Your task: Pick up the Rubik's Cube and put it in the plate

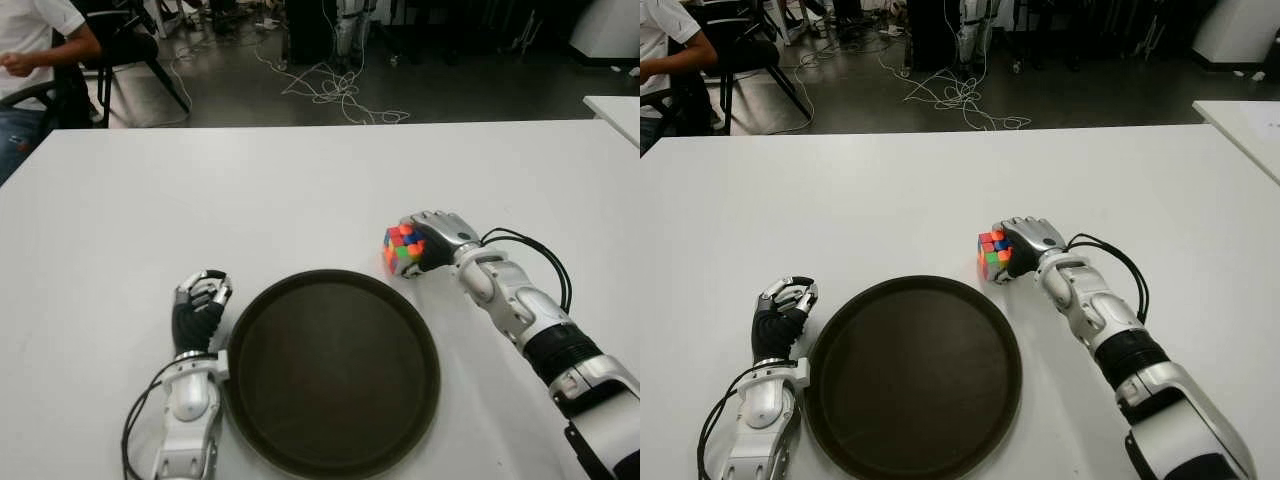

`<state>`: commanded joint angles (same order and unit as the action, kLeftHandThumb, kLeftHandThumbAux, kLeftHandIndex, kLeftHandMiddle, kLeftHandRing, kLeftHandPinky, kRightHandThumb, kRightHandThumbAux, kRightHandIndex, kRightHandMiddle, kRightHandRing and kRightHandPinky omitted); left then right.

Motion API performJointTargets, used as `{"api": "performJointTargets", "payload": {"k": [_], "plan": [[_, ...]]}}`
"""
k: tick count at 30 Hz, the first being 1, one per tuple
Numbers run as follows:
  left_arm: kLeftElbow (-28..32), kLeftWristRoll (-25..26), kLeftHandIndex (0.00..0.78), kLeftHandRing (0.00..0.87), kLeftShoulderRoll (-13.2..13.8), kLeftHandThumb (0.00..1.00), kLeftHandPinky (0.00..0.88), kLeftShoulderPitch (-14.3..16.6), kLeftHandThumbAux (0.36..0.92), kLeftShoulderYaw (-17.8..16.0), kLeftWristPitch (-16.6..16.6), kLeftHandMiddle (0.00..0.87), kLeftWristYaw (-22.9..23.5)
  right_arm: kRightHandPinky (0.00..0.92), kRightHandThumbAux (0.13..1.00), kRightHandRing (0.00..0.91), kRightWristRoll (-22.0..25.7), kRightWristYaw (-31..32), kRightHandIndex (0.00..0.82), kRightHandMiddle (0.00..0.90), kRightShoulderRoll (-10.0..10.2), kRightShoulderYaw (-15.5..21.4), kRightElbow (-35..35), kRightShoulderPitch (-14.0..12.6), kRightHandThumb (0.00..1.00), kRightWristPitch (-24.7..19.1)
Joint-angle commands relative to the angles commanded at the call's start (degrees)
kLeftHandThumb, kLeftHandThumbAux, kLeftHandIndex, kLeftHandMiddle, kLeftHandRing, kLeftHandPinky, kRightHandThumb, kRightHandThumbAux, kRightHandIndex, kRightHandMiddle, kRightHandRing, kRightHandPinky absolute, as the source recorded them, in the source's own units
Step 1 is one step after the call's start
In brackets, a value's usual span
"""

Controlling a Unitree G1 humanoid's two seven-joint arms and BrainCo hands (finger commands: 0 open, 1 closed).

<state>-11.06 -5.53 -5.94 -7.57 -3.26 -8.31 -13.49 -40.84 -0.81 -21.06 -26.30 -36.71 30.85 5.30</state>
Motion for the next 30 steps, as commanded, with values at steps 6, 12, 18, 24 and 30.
{"api": "performJointTargets", "payload": {"k": [6, 12, 18, 24, 30], "plan": [[0.0, 0.0, 0.444, 0.841, 0.1, 0.708, 0.839, 0.1, 0.704, 0.0, 0.5, 0.819, 0.2, 0.761, 0.854, 0.764, 0.5, 0.7, 0.613, 0.749, 0.0, 0.5, 0.9, -0.4, 0.193, -0.4], [-0.3, 0.0, 0.444, 0.841, 0.5, 0.709, 0.838, 0.2, 0.704, 0.1, 0.1, 0.820, 0.6, 0.778, 0.852, 0.779, 1.2, 1.1, 0.619, 0.765, 0.1, 1.1, 1.7, -0.9, 0.214, -0.5], [-0.3, 0.2, 0.444, 0.841, 0.2, 0.709, 0.839, 0.2, 0.704, -0.1, 0.2, 0.821, 0.6, 0.773, 0.855, 0.784, 2.1, 1.1, 0.621, 0.772, 0.4, 2.1, 2.2, -1.4, 0.224, -1.0], [-0.2, 0.8, 0.444, 0.839, 0.0, 0.710, 0.838, 0.4, 0.704, -0.5, 0.7, 0.817, 0.7, 0.778, 0.857, 0.789, 3.3, -0.5, 0.625, 0.777, 1.2, 4.3, 4.0, -2.4, 0.206, -2.1], [0.0, 1.7, 0.444, 0.841, -0.2, 0.711, 0.843, 0.7, 0.704, -1.0, 1.5, 0.817, 0.6, 0.811, 0.865, 0.819, 12.5, 0.2, 0.687, 0.810, -0.1, 14.5, 15.3, -7.1, 0.177, -3.1]]}}
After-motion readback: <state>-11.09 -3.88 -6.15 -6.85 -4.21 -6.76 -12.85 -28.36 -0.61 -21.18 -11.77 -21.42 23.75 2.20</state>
